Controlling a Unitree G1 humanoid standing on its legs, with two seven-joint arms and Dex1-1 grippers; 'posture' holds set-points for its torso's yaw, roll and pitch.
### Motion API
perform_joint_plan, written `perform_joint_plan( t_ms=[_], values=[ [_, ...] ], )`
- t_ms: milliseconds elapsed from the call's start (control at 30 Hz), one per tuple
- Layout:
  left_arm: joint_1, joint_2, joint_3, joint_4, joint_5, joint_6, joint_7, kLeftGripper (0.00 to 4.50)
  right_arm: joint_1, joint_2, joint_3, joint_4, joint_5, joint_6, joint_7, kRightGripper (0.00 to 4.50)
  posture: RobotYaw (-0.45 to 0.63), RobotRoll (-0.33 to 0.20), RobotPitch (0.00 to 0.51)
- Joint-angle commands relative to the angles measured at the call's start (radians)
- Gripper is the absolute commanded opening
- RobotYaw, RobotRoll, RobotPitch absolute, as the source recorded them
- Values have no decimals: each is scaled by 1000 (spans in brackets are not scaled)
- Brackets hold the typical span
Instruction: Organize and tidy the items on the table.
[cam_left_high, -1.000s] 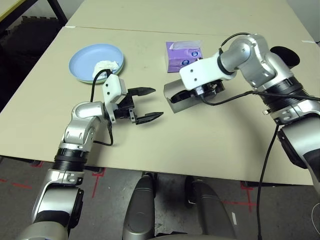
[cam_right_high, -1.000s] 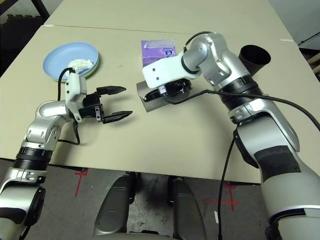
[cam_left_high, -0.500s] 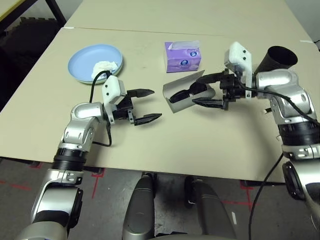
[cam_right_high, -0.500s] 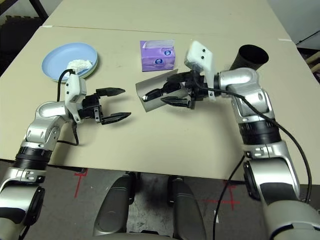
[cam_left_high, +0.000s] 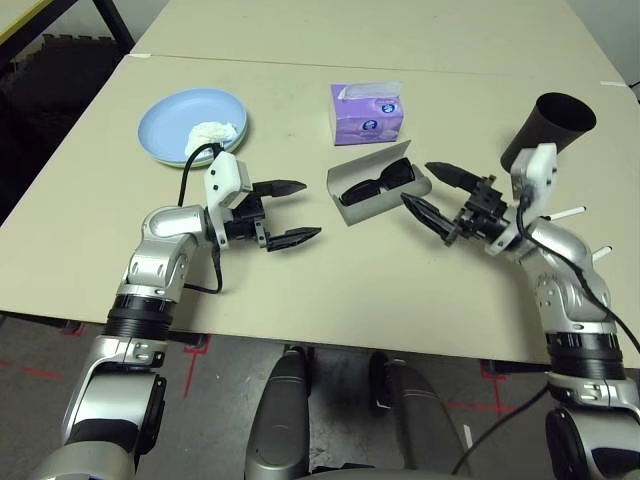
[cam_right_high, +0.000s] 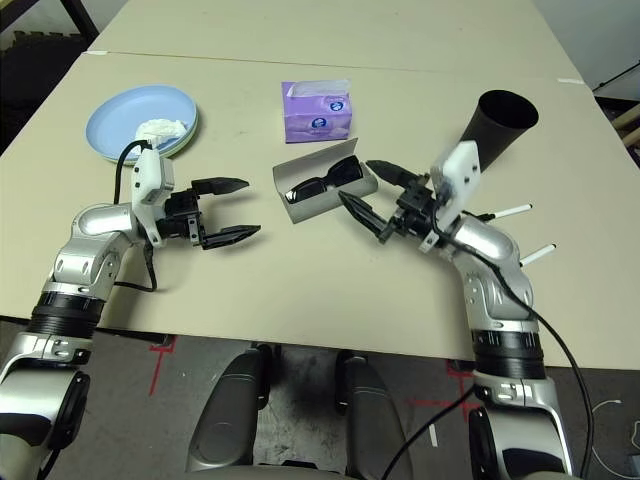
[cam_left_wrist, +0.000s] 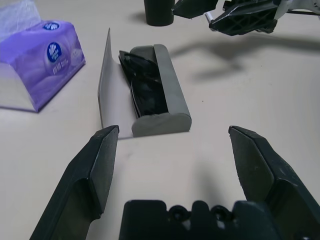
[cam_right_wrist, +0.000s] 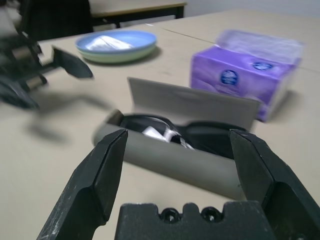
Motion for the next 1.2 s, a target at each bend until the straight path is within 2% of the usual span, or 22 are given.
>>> perform_joint_plan(
  t_ms=[33,300,533,600,700,967,1200],
  values=[
    [-3,6,-5,23,14,-16,-15,4500,0,-51,-8,53,-8,-90,15,4485,149,0,213],
    [-55,-20,16,120,19,-61,11,4500,33,-134,27,10,50,4,54,4485,133,0,215],
    [-150,-27,24,271,43,-109,13,4500,62,-143,33,-68,65,59,24,4485,119,0,212],
    [-172,-26,28,295,38,-100,-1,4083,66,-143,33,-78,66,65,17,4500,117,0,210],
    [-193,-24,32,320,32,-89,-20,3143,65,-143,33,-86,67,72,6,4500,113,0,209],
    [-229,-31,23,416,75,-182,-52,20,68,-151,33,-102,81,99,-2,4500,104,0,211],
    [-270,-51,20,517,111,-281,-61,20,98,-153,25,-131,106,124,-10,4500,101,0,211]
  ],
)
